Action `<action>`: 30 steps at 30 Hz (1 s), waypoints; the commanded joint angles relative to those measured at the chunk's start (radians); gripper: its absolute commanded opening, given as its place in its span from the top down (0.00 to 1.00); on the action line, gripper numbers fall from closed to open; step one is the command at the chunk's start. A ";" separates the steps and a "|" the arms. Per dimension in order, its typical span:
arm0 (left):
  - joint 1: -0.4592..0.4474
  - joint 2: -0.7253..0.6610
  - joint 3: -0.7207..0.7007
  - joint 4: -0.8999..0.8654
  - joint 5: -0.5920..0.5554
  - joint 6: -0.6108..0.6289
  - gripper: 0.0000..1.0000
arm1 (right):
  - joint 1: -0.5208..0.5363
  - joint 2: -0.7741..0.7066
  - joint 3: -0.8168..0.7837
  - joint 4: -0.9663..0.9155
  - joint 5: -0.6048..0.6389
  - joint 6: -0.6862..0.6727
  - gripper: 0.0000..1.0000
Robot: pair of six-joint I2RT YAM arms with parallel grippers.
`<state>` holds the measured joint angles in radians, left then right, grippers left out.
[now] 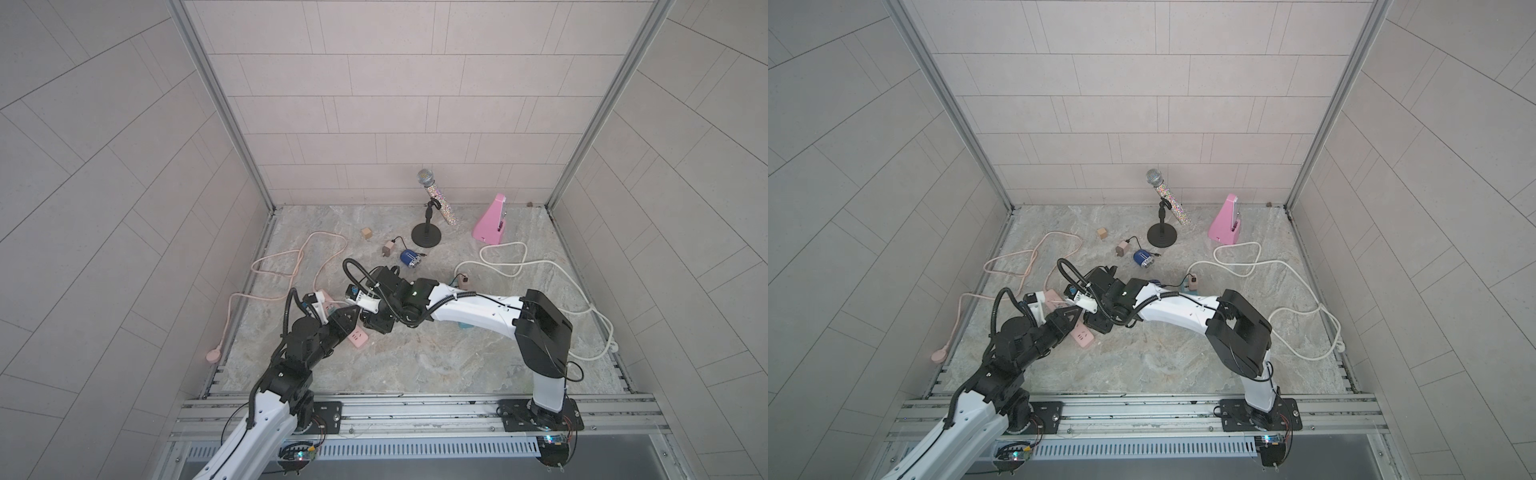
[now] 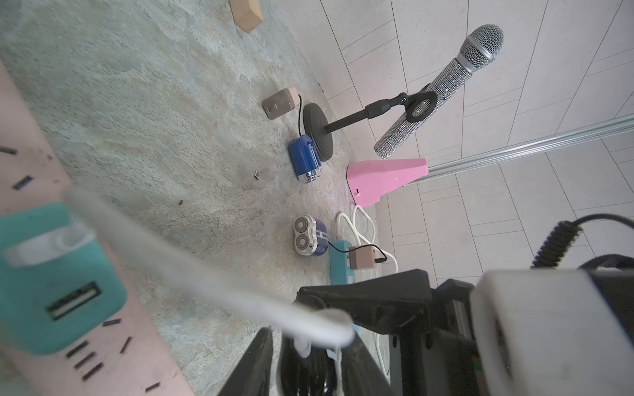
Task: Unplug the electric shaver
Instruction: Remove the charging cable from the electric shaver.
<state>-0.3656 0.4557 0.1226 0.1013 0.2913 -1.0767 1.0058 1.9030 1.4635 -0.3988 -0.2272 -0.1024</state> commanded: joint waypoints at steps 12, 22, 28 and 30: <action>0.002 0.038 -0.003 0.075 0.028 0.003 0.73 | 0.012 -0.016 0.009 0.023 -0.003 0.018 0.63; 0.002 0.040 -0.003 0.075 0.035 0.000 0.73 | 0.011 0.000 0.015 0.024 0.020 0.026 0.63; 0.002 0.046 -0.006 0.077 0.036 0.001 0.73 | 0.012 0.005 0.022 0.021 0.026 0.028 0.63; 0.002 0.048 -0.005 0.078 0.037 0.001 0.73 | 0.012 0.005 0.021 0.020 0.022 0.026 0.63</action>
<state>-0.3656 0.5018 0.1226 0.1459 0.3191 -1.0798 1.0126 1.9041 1.4635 -0.3939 -0.2161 -0.0948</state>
